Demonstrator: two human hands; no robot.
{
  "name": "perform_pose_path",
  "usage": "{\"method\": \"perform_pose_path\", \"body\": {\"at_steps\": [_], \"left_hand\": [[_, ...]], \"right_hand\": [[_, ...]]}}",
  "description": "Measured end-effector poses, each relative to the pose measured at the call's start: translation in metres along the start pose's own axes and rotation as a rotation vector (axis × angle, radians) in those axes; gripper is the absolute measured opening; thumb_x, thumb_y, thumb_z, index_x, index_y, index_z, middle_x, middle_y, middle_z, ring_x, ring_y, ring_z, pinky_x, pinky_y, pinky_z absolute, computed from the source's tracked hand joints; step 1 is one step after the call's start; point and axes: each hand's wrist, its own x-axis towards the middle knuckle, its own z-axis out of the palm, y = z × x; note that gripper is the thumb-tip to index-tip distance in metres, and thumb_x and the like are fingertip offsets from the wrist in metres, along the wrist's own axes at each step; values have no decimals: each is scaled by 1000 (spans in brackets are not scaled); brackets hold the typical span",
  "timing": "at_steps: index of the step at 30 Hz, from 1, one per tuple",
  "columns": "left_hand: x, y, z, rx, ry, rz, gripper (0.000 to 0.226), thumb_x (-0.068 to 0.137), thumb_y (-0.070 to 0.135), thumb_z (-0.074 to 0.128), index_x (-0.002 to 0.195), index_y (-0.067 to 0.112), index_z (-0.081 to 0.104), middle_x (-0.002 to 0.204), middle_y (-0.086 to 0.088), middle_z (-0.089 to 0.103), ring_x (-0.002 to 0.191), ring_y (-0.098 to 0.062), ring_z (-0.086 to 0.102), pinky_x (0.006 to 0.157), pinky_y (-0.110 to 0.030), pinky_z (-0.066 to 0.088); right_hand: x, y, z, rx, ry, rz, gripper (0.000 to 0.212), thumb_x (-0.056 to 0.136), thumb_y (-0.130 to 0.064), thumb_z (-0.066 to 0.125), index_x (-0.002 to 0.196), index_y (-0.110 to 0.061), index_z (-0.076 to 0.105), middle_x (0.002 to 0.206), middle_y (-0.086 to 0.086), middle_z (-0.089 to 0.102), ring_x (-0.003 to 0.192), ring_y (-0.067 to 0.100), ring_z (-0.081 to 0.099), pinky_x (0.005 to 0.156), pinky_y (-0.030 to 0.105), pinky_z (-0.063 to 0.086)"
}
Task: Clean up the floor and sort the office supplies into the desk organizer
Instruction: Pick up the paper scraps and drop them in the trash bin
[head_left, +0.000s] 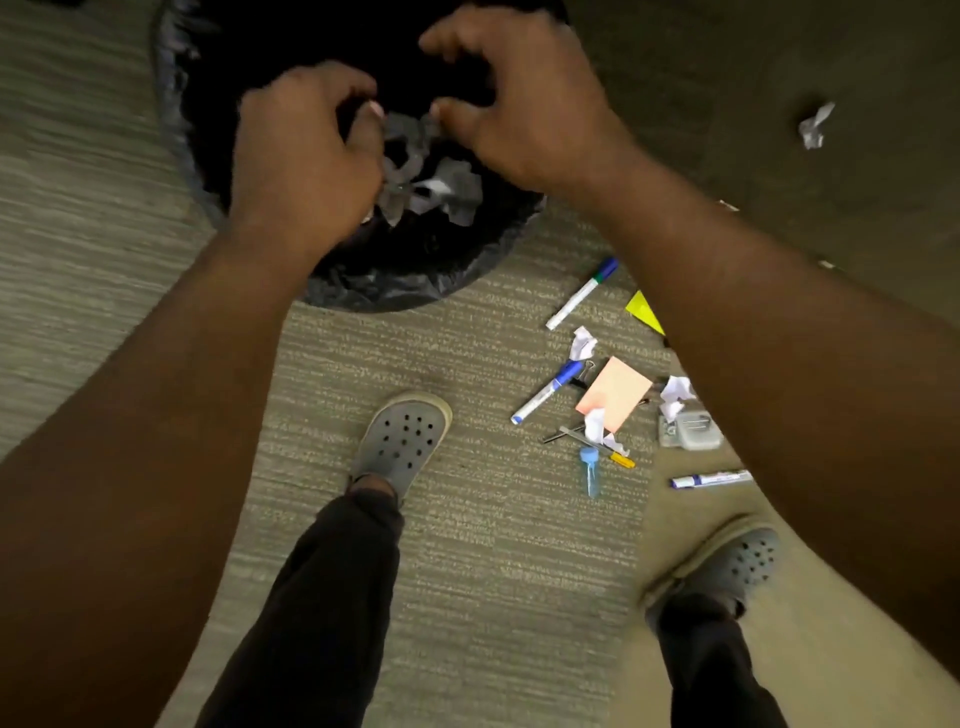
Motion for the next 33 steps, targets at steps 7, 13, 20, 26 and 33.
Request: {"method": "perform_pose_path", "body": {"at_steps": [7,13,20,26,33], "left_hand": [[-83,51,40,-172,247,322,25,100,21,50,102,5,69,87,-11,65,76,-16,58,68,-25,44],[-143,43,181,58,-481,343,32,89,19,54,120,15,60,113,-9,60,99,-32,60,80,-44,54],[-119,30,320,368,-650,412,50,89,10,54,138,21,47,145,-20,32,116,-42,47,91,-49,49],[-96,37,361,244,-522,347,25,85,13,61,110,10,59,126,-21,46,100,-39,55,87,-43,48],[-101,27,362,206,-436,416,12,82,1,55,93,1,58,108,-24,54,95,-41,56,80,-46,46]], "right_hand": [[-132,110,-5,189,572,617,15,88,-22,55,88,-13,67,78,-9,63,69,1,55,73,26,44],[-277,176,77,119,-10,1100,16,88,-22,56,96,-13,66,99,10,72,98,30,65,78,28,41],[-325,206,162,-112,-302,967,55,86,-51,58,121,-10,49,122,12,54,115,32,50,86,41,49],[-320,216,186,-115,-137,1103,81,76,-63,65,130,-8,41,130,13,42,121,36,41,84,42,49],[-348,210,187,22,-90,1042,46,85,-25,69,122,-12,45,129,14,41,110,34,49,77,38,47]]}}
